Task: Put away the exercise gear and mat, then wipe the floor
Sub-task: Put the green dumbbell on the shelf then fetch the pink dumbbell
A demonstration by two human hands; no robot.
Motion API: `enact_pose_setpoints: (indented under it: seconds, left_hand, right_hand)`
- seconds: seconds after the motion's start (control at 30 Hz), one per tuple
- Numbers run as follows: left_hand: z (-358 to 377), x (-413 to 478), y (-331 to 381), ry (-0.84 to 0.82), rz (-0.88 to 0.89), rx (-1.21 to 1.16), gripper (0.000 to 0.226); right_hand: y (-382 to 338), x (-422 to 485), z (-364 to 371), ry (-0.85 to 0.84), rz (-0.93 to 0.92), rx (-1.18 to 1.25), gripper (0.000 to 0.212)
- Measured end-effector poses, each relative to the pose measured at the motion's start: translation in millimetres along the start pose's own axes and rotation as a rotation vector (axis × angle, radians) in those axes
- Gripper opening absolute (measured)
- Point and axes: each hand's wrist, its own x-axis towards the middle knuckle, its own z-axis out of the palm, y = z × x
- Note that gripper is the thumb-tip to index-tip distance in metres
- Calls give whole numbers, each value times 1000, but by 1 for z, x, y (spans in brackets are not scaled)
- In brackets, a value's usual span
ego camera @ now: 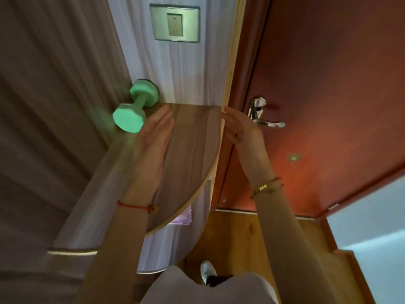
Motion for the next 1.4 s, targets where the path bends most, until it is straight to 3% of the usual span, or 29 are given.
enact_pose_setpoints:
  seconds: [0.37,0.47,0.6,0.9,1.4]
  left_hand:
    - [50,-104,17,-517,-137,-271,75]
    - [63,-138,19,-608,-184,-303,64]
    - [77,-176,15,-752,-240,-304,32]
    - [103,-282,17,-1100,-297,-362,41]
    - [68,-576,48,-1274,-453,-355,31]
  right_hand:
    - [-8,-202,-64,482,-57,-105,34]
    - [-13,-258,-70,600,-55,-74,33]
    - [-17,-322,-72,741,-77,-85,36]
    - [-16,-460,-82,1034,-120,-84,35]
    - [-5,-783,-59,1351,-95,-69,32]
